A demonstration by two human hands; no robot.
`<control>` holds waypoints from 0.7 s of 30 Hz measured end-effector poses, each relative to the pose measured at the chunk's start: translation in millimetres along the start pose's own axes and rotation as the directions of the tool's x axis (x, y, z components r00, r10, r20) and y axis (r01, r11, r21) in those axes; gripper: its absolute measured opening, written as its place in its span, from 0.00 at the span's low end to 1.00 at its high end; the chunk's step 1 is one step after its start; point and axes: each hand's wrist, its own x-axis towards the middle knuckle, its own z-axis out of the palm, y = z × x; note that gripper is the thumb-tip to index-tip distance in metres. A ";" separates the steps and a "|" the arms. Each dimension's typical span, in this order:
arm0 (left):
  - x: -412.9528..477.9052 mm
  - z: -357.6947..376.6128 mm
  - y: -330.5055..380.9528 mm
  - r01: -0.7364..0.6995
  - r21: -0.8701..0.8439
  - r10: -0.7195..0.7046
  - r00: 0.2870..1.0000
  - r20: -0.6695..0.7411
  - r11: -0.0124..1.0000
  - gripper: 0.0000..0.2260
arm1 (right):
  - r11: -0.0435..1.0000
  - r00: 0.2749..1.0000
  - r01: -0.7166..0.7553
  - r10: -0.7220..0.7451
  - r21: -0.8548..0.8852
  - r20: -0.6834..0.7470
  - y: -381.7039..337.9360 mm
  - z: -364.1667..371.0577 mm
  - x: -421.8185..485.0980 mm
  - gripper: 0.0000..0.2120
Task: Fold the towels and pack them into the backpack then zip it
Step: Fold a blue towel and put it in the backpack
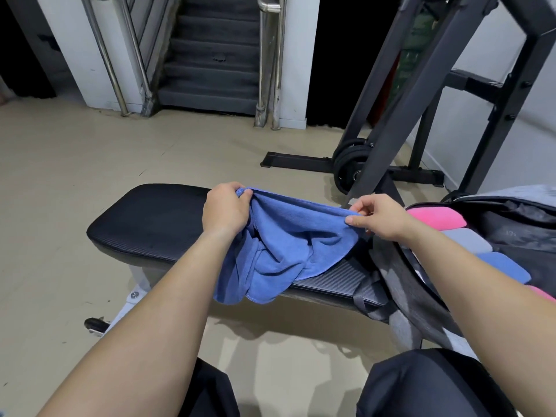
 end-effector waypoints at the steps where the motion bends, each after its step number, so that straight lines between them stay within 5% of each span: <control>1: 0.3 0.3 -0.7 0.010 0.003 -0.010 1.000 -0.002 1.000 0.10 | 1.000 1.000 -0.013 0.013 0.009 -0.005 1.8 -0.8 -0.7 0.05; 9: -2.8 4.5 7.6 0.061 -0.032 -0.056 0.988 0.143 0.998 0.07 | 0.993 0.959 -0.108 0.092 -0.045 -0.269 -23.5 7.2 -4.8 0.10; 16: -25.9 1.0 18.4 -0.045 0.132 0.033 0.995 0.094 0.990 0.04 | 0.995 0.981 -0.097 0.097 0.008 -0.167 -56.1 53.8 -17.0 0.16; 21: -38.0 -1.0 21.6 -0.089 0.138 0.071 0.989 0.130 0.986 0.02 | 0.979 0.990 -0.104 0.118 0.175 -0.073 -51.0 85.5 -25.6 0.10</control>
